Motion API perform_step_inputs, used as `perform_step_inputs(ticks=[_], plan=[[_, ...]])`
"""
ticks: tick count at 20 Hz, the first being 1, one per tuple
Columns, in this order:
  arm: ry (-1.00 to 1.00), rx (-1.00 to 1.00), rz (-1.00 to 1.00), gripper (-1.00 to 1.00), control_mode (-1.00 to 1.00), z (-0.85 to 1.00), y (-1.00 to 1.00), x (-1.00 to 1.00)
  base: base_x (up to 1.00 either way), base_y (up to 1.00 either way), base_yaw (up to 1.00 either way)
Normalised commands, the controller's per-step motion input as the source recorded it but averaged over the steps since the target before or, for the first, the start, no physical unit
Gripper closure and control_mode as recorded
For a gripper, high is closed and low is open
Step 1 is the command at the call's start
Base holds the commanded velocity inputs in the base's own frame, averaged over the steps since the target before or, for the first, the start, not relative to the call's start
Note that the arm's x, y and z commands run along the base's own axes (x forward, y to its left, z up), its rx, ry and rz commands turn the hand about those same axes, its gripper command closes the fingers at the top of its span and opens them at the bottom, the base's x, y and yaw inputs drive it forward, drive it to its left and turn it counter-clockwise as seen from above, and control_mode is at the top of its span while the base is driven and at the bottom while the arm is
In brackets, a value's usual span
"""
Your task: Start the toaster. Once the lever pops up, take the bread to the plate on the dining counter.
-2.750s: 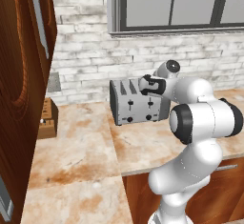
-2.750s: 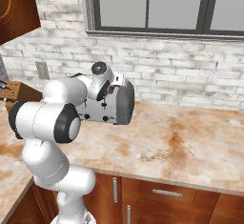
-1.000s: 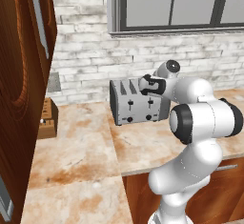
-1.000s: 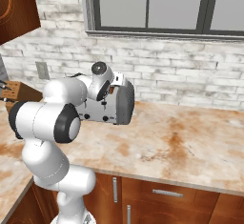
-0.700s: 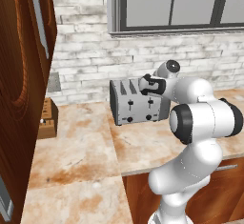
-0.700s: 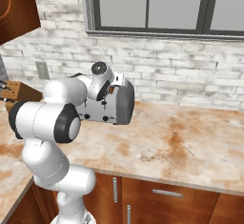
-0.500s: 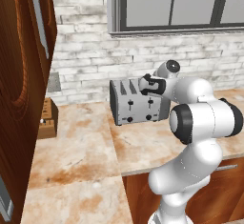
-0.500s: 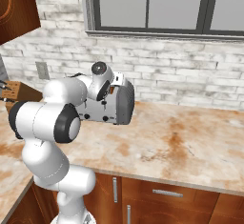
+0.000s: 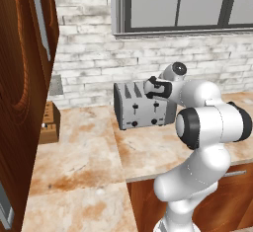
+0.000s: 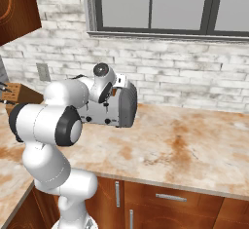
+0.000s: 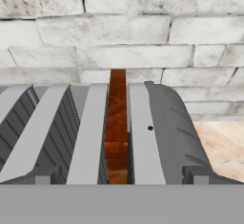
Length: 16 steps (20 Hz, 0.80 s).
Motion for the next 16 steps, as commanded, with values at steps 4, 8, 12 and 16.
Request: perform_step_inputs(ticks=[4, 8, 12, 16], plan=[[0.0, 0.0, 0.0, -1.0, -1.0, 0.0, 0.0, 0.0, 0.0, 0.0, 0.0], [0.0, 0.0, 0.0, -1.0, -1.0, 0.0, 0.0, 0.0, 0.0, 0.0, 0.0], [0.0, 0.0, 0.0, -1.0, -1.0, 0.0, 0.0, 0.0, 0.0, 0.0, 0.0], [0.0, 0.0, 0.0, -1.0, -1.0, 0.0, 0.0, 0.0, 0.0, 0.0, 0.0]])
